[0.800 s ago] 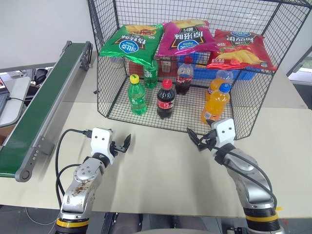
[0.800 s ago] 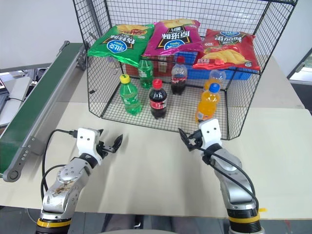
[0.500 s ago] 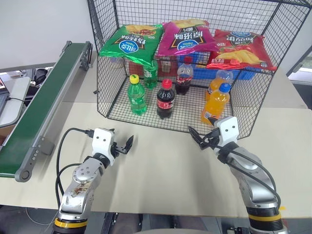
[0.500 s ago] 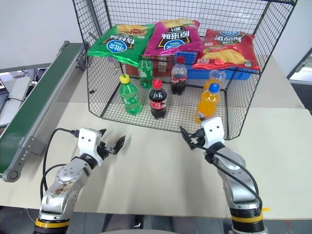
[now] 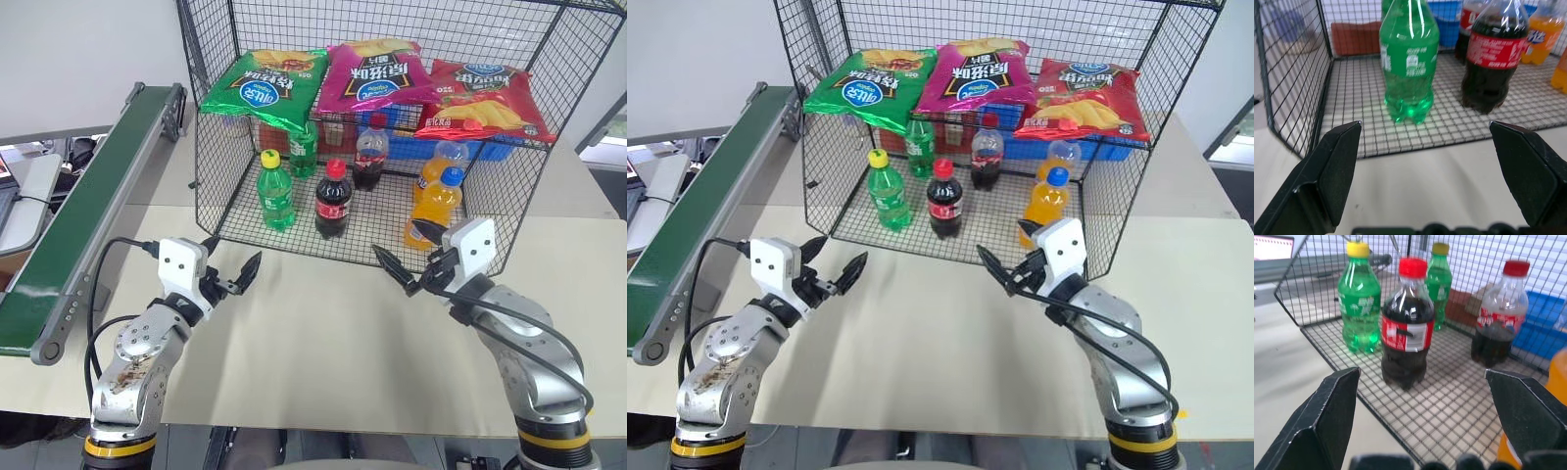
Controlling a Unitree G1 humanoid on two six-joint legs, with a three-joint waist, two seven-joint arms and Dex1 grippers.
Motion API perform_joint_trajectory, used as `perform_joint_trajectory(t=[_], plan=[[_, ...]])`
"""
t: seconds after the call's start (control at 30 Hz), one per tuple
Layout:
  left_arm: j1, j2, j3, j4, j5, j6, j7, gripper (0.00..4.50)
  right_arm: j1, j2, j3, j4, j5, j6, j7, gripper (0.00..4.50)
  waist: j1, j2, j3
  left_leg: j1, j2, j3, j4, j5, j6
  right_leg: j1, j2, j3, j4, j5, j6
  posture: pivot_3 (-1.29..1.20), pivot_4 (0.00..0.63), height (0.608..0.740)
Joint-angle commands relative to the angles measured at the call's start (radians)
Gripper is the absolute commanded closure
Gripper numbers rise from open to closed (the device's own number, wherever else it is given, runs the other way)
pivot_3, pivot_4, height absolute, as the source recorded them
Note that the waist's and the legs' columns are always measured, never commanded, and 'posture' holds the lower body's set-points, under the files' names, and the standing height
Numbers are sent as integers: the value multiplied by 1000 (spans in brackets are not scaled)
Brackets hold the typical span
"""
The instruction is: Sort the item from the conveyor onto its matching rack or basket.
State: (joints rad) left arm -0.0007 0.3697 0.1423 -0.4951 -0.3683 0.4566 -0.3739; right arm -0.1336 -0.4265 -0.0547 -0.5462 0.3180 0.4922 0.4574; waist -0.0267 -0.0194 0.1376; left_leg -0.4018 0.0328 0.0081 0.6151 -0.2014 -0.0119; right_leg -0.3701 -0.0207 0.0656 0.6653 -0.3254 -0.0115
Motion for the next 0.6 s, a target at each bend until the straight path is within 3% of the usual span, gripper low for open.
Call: perform_joint_trajectory(t=[0.03,0.6], plan=[[-26,-1,25,-41,-19,3,18,53,-41,-4,-16,-38,16,11,-12,0,0,0,0,0,0,0,0,0,0,0,0,0,0,0,0,0,150,740],[-77,20,53,-25,-28,10,29,53,-113,8,5,-49,26,31,-34,0,4,0,0,0,0,0,0,0,0,0,0,0,0,0,0,0,150,740]])
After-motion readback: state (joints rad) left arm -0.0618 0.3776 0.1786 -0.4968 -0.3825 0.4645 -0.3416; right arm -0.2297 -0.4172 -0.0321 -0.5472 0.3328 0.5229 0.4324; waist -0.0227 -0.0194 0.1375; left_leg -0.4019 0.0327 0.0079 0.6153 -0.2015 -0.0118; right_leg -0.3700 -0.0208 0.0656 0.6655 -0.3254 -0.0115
